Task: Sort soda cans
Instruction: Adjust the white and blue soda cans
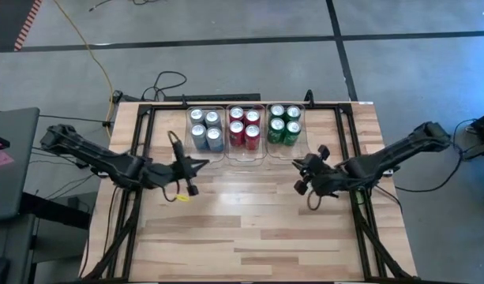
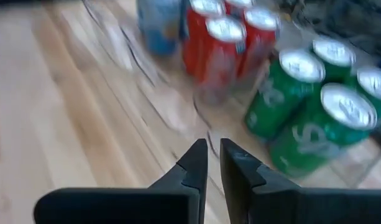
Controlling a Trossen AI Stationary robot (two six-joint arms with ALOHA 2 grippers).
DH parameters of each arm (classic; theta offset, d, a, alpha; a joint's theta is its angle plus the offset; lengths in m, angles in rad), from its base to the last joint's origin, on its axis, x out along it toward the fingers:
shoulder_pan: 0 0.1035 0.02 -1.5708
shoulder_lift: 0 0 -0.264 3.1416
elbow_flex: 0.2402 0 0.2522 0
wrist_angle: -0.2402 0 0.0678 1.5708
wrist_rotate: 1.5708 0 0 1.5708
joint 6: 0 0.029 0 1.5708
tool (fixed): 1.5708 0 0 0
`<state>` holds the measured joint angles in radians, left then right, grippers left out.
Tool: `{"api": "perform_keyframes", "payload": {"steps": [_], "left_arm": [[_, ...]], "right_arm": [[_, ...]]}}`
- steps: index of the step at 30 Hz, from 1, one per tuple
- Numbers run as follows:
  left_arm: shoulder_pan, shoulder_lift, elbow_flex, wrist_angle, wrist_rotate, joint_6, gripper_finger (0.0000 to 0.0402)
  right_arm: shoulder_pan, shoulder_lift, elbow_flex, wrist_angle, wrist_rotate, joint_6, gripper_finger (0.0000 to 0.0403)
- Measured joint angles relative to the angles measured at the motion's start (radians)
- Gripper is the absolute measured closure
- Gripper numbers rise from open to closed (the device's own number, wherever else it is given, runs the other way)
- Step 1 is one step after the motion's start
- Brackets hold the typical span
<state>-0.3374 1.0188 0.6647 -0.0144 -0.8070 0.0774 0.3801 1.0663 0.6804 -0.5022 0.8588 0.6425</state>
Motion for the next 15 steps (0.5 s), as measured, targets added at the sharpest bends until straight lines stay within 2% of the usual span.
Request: {"api": "perform_keyframes", "payload": {"steps": [4,6,9,12,15], "left_arm": [[0.000,-0.116,0.000,-0.047,0.009,0.027,0.0401],[0.000,-0.159,0.000,-0.075,0.018,0.031,0.0401],[0.001,-0.207,-0.026,-0.078,0.036,0.046,0.0401],[0.013,-0.246,-0.108,0.001,0.051,0.060,0.0401],[0.053,-0.266,-0.194,0.071,0.094,0.047,0.0401]], "right_arm": [[0.006,-0.087,0.000,0.109,-0.003,-0.127,0.0343],[0.003,-0.112,0.000,0.209,-0.037,-0.223,0.0345],[-0.023,-0.115,0.000,0.407,-0.172,-0.409,0.0358],[-0.067,-0.094,0.001,0.574,-0.321,-0.547,0.0385],[-0.127,-0.076,0.001,0.625,-0.387,-0.596,0.0396]]}}
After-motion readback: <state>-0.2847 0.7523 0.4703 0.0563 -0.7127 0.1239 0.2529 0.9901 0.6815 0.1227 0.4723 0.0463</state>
